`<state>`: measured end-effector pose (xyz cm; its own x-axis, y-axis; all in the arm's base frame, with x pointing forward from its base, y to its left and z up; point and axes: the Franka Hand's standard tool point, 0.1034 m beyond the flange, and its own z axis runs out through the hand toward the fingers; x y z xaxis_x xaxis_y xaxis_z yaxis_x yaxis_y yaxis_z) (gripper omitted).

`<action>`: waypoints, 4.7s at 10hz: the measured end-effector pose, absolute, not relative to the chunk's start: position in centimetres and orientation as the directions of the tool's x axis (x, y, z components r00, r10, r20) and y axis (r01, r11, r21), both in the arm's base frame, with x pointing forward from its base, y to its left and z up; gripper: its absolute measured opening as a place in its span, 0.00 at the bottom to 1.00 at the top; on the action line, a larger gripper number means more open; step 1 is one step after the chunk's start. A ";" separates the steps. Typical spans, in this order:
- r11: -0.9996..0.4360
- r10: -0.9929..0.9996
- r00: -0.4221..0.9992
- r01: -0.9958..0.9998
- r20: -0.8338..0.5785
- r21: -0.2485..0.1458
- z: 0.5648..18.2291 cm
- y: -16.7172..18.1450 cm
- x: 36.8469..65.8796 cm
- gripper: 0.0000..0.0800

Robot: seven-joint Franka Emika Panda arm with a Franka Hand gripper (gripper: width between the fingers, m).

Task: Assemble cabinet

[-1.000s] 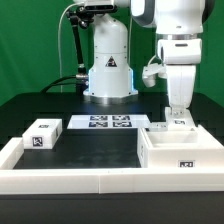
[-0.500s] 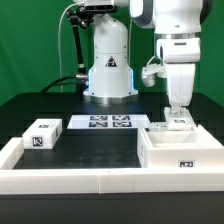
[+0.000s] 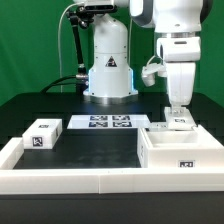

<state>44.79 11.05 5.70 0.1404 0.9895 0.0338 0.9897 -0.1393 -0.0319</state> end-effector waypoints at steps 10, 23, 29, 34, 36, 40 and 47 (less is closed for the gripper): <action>-0.149 0.988 0.150 0.989 0.040 -0.022 5.9 11.2 46.2 0.09; -0.098 0.993 0.096 0.995 0.068 0.021 5.6 10.6 52.4 0.09; -0.098 0.993 0.096 0.995 0.068 0.022 5.7 10.5 52.4 0.09; -0.081 0.994 0.079 0.996 0.072 0.027 5.7 10.3 55.9 0.09; -0.085 0.994 0.083 0.996 0.071 0.027 5.8 10.1 57.0 0.09; -0.081 0.995 0.081 0.997 0.062 0.001 5.7 10.1 57.5 0.09; -0.083 0.995 0.083 0.997 0.060 -0.006 5.5 10.1 57.5 0.49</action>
Offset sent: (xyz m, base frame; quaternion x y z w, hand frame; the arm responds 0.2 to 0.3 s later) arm 0.0104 0.0046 0.0057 -0.0001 -0.0036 -0.0094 0.9999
